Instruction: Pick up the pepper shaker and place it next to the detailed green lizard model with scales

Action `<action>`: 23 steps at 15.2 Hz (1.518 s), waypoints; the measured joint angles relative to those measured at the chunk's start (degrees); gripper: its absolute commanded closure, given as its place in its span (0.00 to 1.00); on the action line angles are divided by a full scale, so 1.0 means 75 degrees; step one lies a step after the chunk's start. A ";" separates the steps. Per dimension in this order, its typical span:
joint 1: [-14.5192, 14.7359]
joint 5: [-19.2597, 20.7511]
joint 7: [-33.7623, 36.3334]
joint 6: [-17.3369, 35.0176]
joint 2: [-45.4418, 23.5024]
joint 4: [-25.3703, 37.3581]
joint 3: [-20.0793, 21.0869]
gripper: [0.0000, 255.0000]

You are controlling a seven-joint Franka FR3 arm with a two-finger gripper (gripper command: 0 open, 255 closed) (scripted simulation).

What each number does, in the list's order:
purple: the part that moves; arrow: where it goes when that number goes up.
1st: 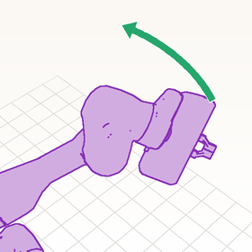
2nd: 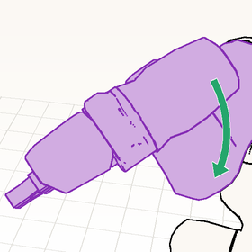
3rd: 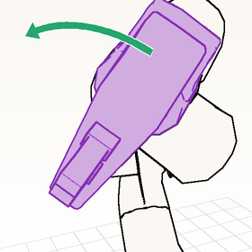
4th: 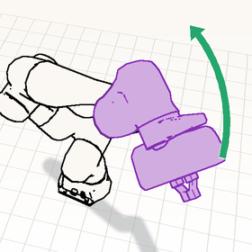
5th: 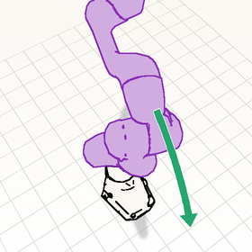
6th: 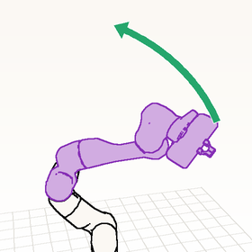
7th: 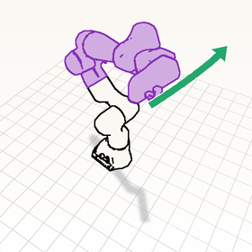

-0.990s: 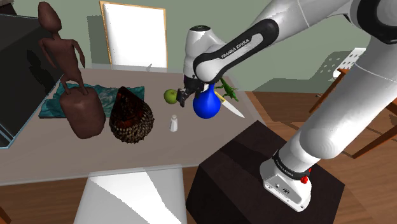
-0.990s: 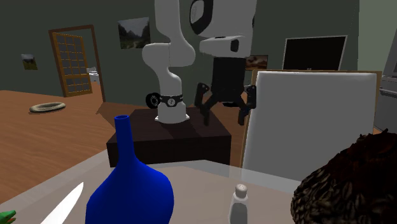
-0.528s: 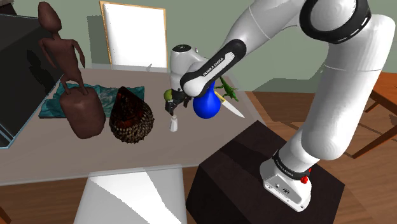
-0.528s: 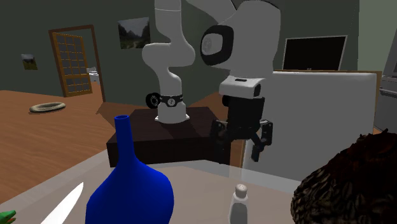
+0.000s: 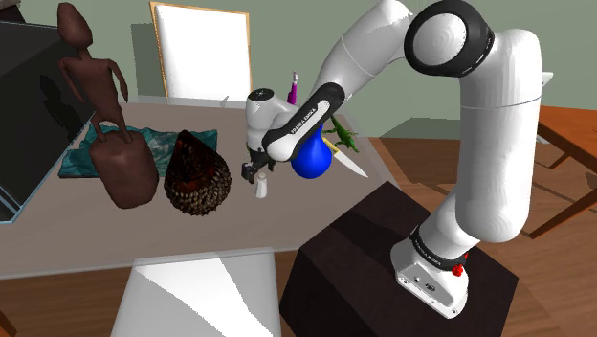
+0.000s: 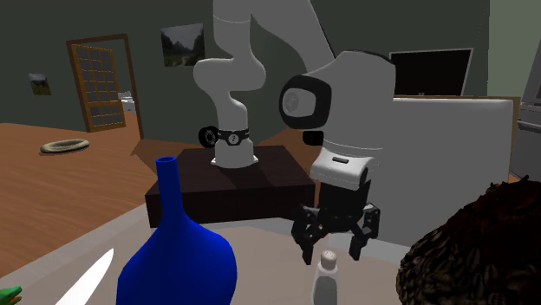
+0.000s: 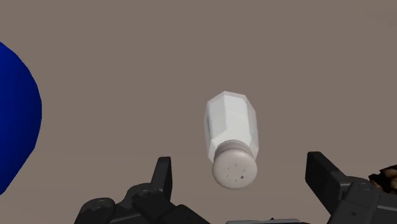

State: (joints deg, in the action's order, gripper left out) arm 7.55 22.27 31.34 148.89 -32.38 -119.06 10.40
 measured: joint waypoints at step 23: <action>0.0063 0.0122 0.0074 0.0207 -0.0354 0.0152 -0.0119 1.00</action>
State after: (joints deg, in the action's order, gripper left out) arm 8.02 23.19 31.90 150.44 -35.03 -117.92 9.50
